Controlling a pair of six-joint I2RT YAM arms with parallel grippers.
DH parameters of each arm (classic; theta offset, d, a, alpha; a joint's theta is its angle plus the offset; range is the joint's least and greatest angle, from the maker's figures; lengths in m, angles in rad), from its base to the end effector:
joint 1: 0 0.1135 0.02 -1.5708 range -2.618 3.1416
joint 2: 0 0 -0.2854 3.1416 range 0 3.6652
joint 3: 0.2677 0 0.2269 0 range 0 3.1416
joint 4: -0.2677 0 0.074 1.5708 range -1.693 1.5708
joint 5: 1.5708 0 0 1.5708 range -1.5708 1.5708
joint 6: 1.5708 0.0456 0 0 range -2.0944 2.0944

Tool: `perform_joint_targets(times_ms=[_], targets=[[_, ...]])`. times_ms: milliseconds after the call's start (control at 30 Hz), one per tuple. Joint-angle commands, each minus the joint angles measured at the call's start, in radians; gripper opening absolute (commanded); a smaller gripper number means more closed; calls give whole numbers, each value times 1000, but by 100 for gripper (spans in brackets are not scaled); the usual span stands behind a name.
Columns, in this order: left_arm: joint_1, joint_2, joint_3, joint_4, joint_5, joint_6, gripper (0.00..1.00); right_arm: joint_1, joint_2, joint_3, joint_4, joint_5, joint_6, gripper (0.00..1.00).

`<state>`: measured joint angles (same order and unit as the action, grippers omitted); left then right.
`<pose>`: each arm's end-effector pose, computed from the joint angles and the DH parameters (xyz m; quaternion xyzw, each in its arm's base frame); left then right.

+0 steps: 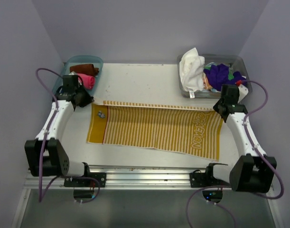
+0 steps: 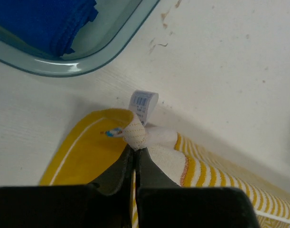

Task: Roll the towels
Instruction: Flatten the towel, then fold the towel

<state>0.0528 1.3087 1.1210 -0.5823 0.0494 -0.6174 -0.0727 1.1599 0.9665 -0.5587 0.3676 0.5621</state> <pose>0.2578 0.0114 0.3241 -0.2937 0.8726 -0.1304 0.3679 0.2156 -0.0321 0.3124 0.3506 0.8342 -0.0679 0.4203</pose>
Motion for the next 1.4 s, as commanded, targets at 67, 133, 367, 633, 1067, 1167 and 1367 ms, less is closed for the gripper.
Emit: perform_joint_targets(times_ms=[67,133,367,633,1067,1167,1367], targets=[[16,243,57,148,-69,-27,0,-13,176,50,229,77,13,0],[16,293,80,142,-77,-30,0,-13,239,99,232,68,9,0],[16,356,183,81,-108,-21,0,-13,305,199,192,24,-5,0],[18,270,159,-30,-129,16,0,-13,124,43,-18,-39,80,0],[18,46,-191,-57,-68,-1,0,-13,-302,-317,-306,-191,297,0],[18,32,-243,-47,-59,-8,0,-13,-330,-347,-339,-144,320,0],[18,29,-280,-30,-54,-8,0,-13,-296,-350,-330,-76,302,0]])
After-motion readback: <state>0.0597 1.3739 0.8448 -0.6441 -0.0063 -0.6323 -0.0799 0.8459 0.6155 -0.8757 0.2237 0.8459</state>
